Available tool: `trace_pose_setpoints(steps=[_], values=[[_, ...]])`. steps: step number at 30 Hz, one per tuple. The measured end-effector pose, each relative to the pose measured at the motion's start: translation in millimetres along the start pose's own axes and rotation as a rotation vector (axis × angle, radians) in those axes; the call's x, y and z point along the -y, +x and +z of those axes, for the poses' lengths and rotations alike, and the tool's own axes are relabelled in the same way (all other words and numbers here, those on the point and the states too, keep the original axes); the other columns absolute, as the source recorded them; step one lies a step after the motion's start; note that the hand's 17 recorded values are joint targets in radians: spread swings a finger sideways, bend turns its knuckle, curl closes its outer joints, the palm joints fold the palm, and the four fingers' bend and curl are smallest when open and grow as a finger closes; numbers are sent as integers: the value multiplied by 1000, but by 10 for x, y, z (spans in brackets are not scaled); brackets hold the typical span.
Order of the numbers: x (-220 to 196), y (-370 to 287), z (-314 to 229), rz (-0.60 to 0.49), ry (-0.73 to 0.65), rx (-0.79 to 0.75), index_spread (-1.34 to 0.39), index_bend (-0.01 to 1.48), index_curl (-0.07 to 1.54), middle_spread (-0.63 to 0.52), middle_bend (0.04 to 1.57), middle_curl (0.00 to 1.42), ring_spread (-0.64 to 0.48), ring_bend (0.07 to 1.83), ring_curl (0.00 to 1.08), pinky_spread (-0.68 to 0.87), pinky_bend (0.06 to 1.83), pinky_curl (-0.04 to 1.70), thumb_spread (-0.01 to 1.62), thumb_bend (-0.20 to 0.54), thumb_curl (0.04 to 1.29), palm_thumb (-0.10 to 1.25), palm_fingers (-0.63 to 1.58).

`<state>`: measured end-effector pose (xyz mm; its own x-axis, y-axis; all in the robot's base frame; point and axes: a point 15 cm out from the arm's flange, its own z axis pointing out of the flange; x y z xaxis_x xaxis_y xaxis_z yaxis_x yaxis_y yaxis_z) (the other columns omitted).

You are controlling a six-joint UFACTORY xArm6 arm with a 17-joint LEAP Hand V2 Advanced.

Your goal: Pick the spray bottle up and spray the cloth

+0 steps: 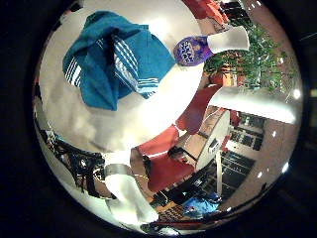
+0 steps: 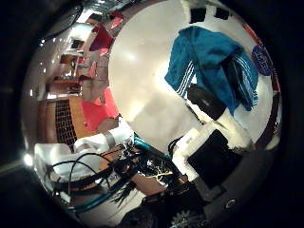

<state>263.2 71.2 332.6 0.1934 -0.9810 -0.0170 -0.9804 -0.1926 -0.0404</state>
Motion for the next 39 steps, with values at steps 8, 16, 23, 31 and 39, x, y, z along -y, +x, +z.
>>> trace_pose_setpoints(steps=[8,16,23,31,39], values=[[-87,605,-375,157,136,-14,-338,192,432,-30,289,395,187,197,229,367,184,209,1217,-18,324,894,381],[-129,1354,-592,340,292,63,-294,147,350,0,273,390,196,233,245,381,256,254,1179,-37,275,554,322],[-59,1985,-758,497,527,202,-241,136,284,55,281,387,208,310,265,387,328,282,1111,-24,263,469,264],[-150,2681,-821,646,755,318,-182,139,254,126,294,384,222,381,272,387,396,300,1090,-22,272,471,203],[-418,3080,-150,788,832,457,-140,143,246,172,310,380,228,434,276,383,444,306,1081,-23,272,469,159]])
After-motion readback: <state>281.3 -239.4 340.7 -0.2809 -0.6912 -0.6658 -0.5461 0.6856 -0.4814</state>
